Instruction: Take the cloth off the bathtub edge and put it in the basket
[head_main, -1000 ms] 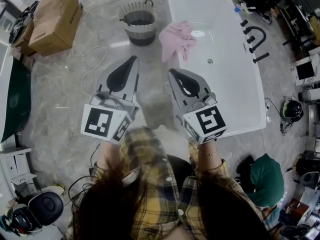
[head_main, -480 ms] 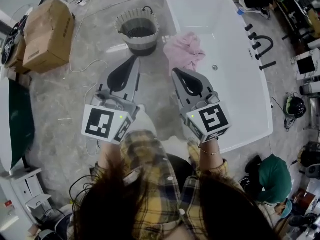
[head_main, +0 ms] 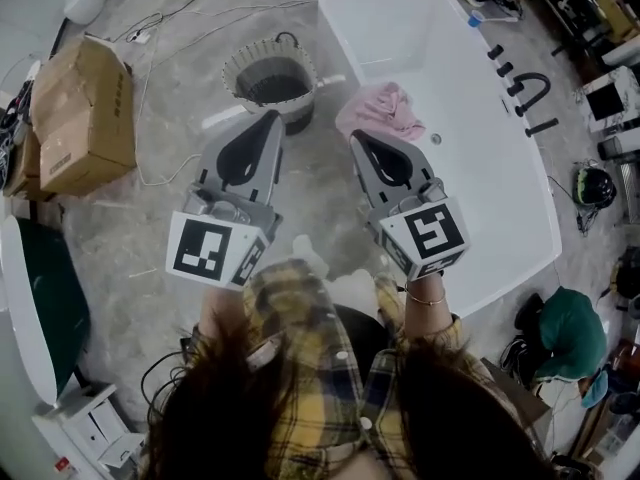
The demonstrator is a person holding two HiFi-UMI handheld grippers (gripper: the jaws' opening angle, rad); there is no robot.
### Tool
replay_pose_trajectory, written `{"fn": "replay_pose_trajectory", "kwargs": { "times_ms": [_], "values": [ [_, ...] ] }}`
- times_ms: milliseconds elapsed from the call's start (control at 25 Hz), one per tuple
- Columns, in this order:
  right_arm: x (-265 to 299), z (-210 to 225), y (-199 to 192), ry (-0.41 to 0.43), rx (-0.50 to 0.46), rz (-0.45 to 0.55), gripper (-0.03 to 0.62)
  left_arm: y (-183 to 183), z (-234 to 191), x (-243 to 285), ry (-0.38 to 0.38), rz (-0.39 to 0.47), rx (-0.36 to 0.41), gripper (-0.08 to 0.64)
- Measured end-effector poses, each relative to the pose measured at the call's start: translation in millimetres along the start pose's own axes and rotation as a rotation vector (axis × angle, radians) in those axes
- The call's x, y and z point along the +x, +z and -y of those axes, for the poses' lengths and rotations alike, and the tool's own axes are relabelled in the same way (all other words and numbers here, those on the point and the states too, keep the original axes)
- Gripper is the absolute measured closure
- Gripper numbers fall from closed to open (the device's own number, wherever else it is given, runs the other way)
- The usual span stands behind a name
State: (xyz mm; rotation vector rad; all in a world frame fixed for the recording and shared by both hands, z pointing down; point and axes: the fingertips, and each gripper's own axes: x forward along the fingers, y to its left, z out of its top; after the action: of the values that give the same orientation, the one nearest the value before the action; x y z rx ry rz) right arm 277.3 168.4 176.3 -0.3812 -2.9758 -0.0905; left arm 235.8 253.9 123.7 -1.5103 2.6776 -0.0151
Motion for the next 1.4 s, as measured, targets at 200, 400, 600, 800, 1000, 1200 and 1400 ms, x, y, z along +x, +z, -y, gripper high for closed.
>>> {"fn": "replay_pose_trajectory", "kwargs": {
  "times_ms": [200,400,600,800,1000,1200,1400],
  "values": [
    [22.3,-2.1,-0.2,-0.050,-0.007,-0.029,0.577,-8.1,-29.9,-1.3,-0.026,-0.001,-0.021,0.543],
    [32.6,-10.8,-6.7,-0.071,-0.007,-0.067,0.577,-21.7,-40.3,1.7,-0.057,-0.026,-0.059,0.543],
    [40.6,-7.4,-13.4,-0.099,0.004,-0.094,0.577,-28.1,-48.6,9.8,-0.076,-0.026,-0.083,0.543],
    [55.4,9.7,-12.1,-0.108,-0.002,-0.095,0.577,-26.2,-62.4,23.7,-0.069,-0.012,-0.072,0.543],
    [94.0,42.6,-10.1,-0.098,-0.001,-0.088,0.577,-34.0,-89.5,61.2,-0.057,-0.022,-0.067,0.543],
    [146.2,86.3,-5.1,-0.088,0.009,-0.092,0.577,-36.5,-119.8,119.4,-0.073,-0.037,-0.057,0.543],
    [196.1,140.9,12.2,-0.114,0.021,-0.077,0.577,-28.0,-143.7,192.2,-0.126,-0.039,-0.040,0.543]
  ]
}}
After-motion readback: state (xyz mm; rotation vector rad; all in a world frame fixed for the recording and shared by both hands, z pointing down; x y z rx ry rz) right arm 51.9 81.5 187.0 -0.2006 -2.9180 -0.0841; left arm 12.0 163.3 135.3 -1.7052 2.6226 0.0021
